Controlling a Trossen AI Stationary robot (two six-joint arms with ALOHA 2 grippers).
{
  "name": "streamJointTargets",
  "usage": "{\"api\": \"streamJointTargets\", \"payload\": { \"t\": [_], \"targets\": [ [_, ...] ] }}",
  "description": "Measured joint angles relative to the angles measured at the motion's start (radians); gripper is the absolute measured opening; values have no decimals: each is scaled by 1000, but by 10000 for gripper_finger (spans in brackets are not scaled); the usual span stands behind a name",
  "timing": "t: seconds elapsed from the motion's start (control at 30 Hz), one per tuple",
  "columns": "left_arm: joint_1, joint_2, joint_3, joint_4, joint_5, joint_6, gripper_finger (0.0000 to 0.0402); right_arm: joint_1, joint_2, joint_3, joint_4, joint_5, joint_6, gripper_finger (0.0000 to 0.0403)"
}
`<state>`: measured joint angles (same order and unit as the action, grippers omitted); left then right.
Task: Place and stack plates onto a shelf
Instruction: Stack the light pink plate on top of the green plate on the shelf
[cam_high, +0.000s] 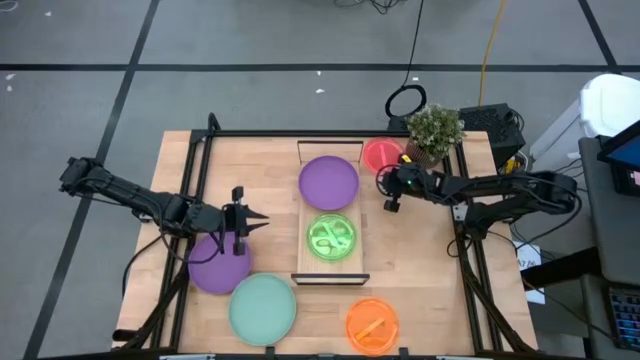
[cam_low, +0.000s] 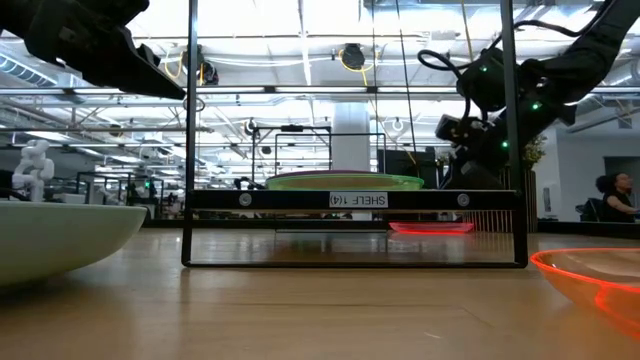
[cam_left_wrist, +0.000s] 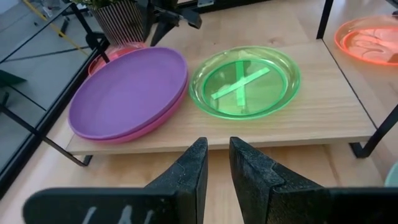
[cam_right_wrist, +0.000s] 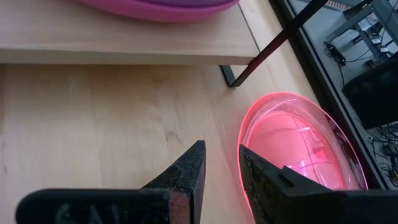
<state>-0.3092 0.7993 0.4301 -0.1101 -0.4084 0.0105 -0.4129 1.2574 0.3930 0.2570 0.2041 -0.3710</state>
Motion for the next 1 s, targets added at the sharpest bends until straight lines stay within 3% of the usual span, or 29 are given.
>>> {"api": "streamJointTargets", "payload": {
  "t": [0.7,1.0],
  "targets": [
    [0,2,0,-2,27,-57,74,3,2,15,-23,-24,-8,83],
    [-1,78,0,0,41,-59,74,-36,8,15,-30,4,5,83]
  ]
}}
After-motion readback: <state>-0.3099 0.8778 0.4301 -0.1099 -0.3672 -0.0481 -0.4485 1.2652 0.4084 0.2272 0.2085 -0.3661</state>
